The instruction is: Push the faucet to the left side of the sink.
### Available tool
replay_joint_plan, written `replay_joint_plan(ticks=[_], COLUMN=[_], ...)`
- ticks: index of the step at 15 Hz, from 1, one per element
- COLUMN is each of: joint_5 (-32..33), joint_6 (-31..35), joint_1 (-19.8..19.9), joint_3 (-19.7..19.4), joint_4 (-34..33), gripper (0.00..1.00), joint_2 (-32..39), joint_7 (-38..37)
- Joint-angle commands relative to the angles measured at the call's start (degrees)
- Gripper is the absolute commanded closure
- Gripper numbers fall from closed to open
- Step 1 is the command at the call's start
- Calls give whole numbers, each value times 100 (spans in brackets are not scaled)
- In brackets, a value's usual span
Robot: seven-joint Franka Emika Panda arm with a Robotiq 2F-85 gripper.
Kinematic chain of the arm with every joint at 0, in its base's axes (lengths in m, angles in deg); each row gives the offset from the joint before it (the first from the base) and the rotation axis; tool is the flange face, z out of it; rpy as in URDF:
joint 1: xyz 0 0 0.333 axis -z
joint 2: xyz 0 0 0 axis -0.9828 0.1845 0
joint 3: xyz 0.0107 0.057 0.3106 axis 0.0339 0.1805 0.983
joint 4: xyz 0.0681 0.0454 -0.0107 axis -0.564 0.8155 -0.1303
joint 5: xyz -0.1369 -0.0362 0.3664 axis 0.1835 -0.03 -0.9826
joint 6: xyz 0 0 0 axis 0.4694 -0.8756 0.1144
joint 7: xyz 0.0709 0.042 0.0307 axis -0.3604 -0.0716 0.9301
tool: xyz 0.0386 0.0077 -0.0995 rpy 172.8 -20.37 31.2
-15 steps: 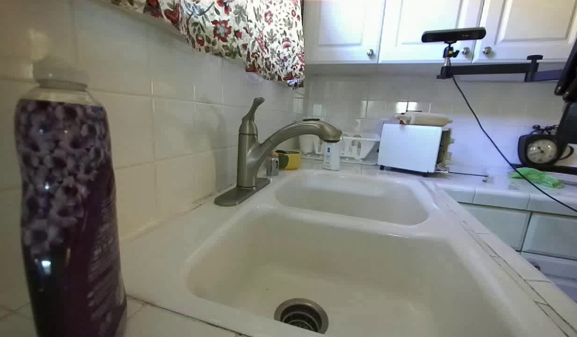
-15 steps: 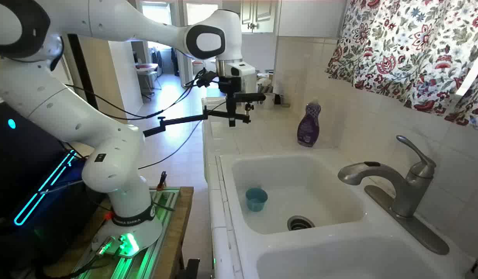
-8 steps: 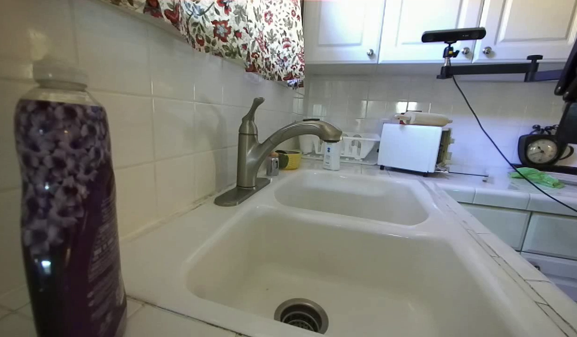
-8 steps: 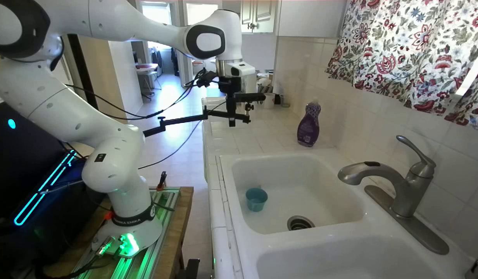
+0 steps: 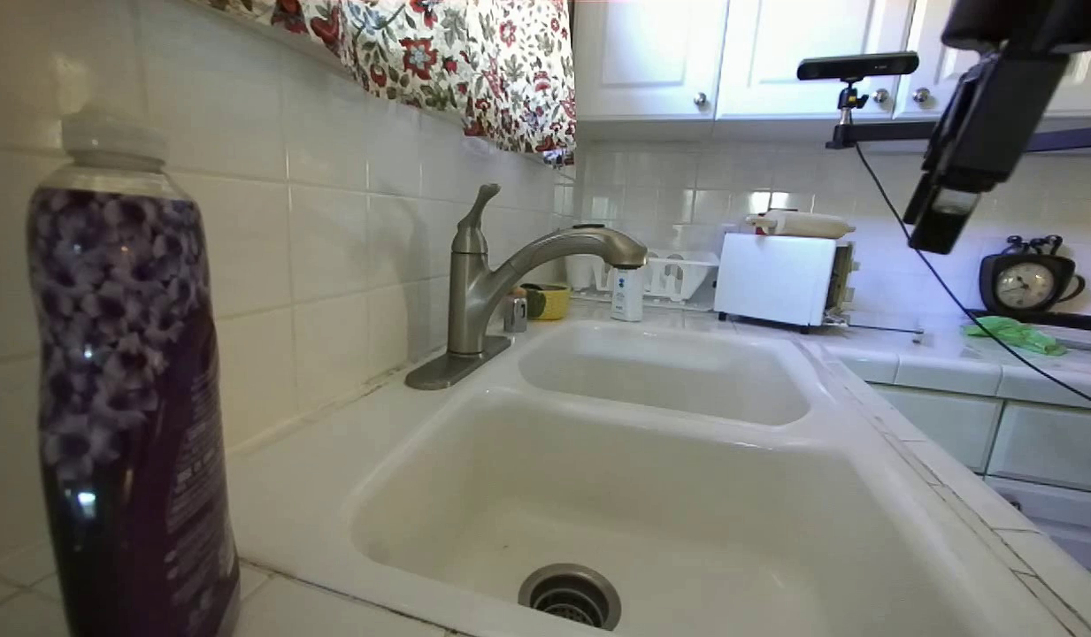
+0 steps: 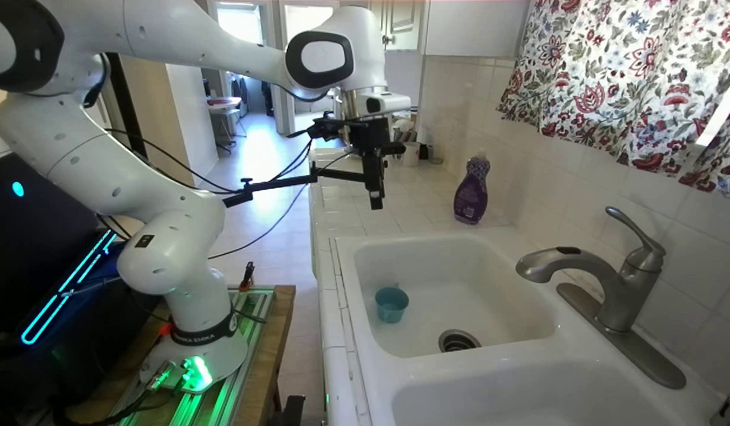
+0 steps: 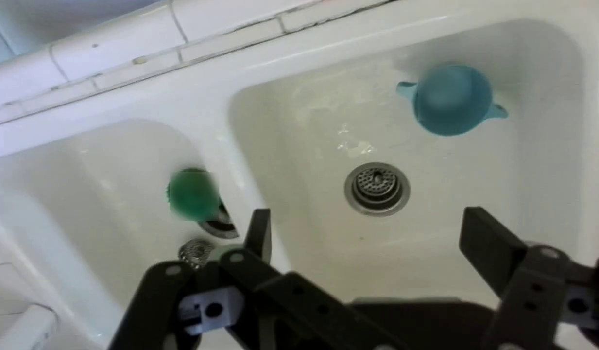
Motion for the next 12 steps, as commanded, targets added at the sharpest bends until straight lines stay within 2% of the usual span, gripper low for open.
replay_joint_plan(ticks=[1, 7, 12], joint_5=[432, 430, 134], joint_6=[546, 1205, 1401], joint_1=[333, 888, 964], joint_3=[-507, -1520, -2128], joint_4=[158, -380, -1213], gripper=[0, 0, 0], joint_2=[-64, 666, 1497], joint_7=[299, 1092, 1661])
